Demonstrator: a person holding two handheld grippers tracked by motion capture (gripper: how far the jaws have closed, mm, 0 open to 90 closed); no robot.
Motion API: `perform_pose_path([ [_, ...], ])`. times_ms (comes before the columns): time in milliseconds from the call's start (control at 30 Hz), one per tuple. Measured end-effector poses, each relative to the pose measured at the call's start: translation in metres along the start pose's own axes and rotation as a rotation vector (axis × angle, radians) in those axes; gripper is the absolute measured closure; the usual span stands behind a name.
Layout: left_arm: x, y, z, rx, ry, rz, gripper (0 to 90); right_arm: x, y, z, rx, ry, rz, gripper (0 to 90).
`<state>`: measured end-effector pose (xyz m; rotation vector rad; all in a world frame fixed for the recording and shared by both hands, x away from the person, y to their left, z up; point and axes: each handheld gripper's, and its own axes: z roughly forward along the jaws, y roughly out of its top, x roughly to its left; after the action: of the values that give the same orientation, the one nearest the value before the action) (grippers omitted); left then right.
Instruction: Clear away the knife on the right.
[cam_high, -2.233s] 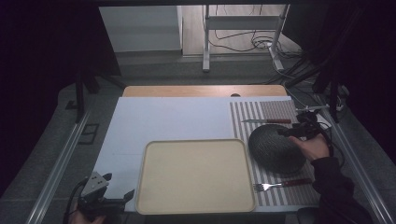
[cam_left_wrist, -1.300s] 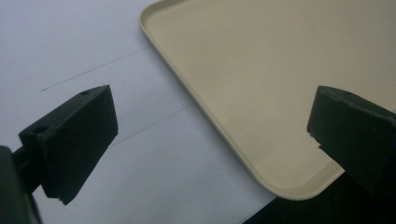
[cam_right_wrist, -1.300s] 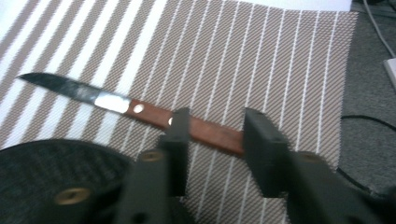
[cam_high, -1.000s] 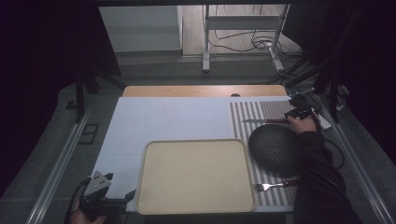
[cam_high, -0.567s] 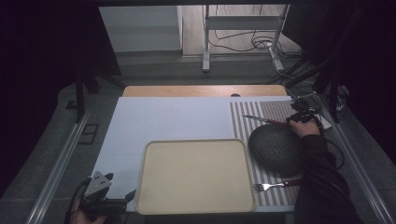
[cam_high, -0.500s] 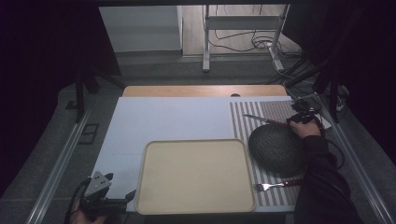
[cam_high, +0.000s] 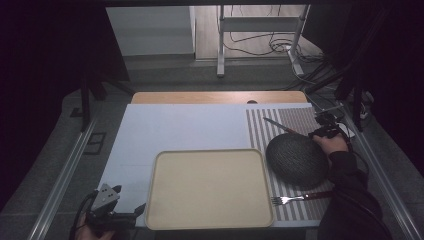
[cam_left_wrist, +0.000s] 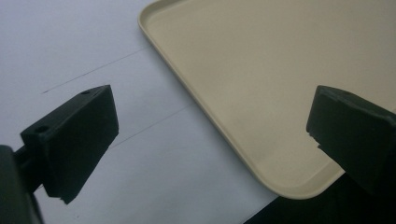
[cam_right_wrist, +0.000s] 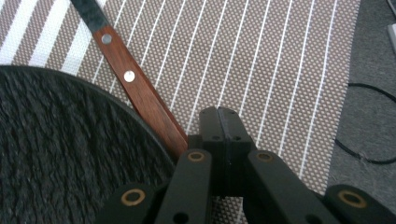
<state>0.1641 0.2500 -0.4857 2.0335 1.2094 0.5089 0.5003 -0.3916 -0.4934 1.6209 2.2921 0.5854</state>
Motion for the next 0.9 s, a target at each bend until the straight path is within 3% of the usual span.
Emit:
perform_pose_path([
  [100,0.001,0.0,0.0,-0.005,-0.005,-0.01,2.3,-0.001,0.0,-0.001,-0.008,-0.002,0.003,88.5],
  [233,0.001,0.0,0.0,-0.004,-0.006,-0.008,2.4,-0.006,0.002,-0.008,-0.056,0.001,0.052,76.1],
  [400,0.001,0.0,0.0,-0.002,-0.005,-0.005,2.4,-0.006,0.003,-0.009,-0.066,-0.022,0.087,61.2],
  [700,0.001,0.0,0.0,-0.001,-0.004,-0.003,2.5,0.014,0.017,-0.014,-0.092,-0.026,0.024,42.4],
  [900,0.0,0.0,0.001,0.0,-0.003,-0.003,2.5,0.025,0.025,-0.01,-0.084,-0.01,0.006,35.5],
])
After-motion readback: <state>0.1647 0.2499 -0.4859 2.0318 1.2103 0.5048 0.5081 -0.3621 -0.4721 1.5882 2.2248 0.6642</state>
